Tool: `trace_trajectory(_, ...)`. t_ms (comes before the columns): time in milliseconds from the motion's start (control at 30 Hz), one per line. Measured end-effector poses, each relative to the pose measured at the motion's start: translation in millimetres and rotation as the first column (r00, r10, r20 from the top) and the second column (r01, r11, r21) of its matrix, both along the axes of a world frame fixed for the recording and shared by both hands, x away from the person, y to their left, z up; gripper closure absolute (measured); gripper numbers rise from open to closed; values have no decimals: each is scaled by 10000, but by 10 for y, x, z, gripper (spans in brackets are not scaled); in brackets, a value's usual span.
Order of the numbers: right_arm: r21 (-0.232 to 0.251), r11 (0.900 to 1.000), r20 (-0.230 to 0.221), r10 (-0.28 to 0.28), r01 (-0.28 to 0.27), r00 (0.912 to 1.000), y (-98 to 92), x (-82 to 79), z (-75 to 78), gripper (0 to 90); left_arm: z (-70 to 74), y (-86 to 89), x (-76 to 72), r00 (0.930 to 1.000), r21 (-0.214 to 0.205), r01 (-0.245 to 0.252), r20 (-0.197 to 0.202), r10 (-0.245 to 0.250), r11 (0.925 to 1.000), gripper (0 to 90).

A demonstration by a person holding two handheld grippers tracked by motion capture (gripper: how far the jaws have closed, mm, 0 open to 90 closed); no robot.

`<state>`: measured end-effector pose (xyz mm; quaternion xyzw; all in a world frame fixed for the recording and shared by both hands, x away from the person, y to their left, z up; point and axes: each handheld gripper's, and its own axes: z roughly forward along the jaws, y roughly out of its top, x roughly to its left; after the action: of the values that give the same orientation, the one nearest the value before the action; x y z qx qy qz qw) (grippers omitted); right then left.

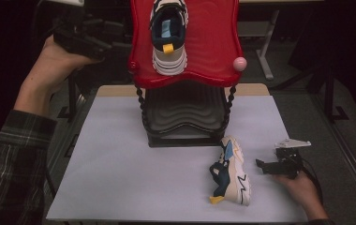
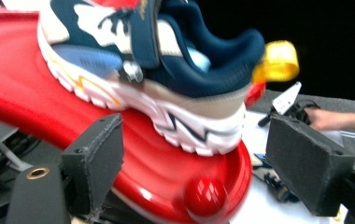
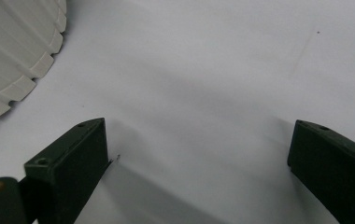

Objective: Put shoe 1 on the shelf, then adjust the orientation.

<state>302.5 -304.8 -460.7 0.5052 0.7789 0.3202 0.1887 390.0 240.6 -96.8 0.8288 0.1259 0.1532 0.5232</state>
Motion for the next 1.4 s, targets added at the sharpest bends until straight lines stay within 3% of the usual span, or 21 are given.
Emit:
trace_trajectory(333,-14,10000,10,-1,1,10000,1,0,1,44,-346,176,-205,9990,349,-365,-257,374,9987,153)
trace_trajectory(667,-9,10000,38,14,-14,10000,-1,1,-1,44,-914,421,-376,9937,601,-929,-568,964,9939,152)
trace_trajectory(733,-7,10000,33,7,-7,10000,0,-1,0,44,-965,437,-394,9930,647,-977,-598,1016,9931,152)
trace_trajectory(767,0,10000,27,14,-14,10000,-1,-1,1,44,-1071,466,-427,9917,704,-1036,-686,1084,9921,152)
trace_trajectory(800,-8,10000,34,25,-25,10000,-2,0,0,44,-1071,466,-427,9917,704,-1036,-686,1084,9921,152)
trace_trajectory(867,0,10000,23,22,-22,10000,-2,-1,1,44,-1239,508,-474,9890,813,-1162,-821,1229,9899,152)
trace_trajectory(900,0,10000,23,22,-22,10000,-2,-1,1,44,-1239,508,-474,9890,813,-1162,-821,1229,9899,152)
trace_trajectory(967,-2,10000,24,22,-22,10000,-2,-1,1,44,-1414,549,-519,9857,825,-1283,-996,1363,9883,152)
trace_trajectory(1200,-3,10000,4,19,-19,10000,-1,1,1,44,-1788,620,-604,9766,851,-1536,-1387,1644,9845,152)
trace_trajectory(1367,-8,10000,7,41,-41,10000,-2,1,3,55,-2067,637,-658,9702,1163,-1826,-1398,1981,9763,152)
trace_trajectory(1400,-8,10000,7,41,-41,10000,-2,1,3,55,-2067,637,-658,9702,1163,-1826,-1398,1981,9763,152)
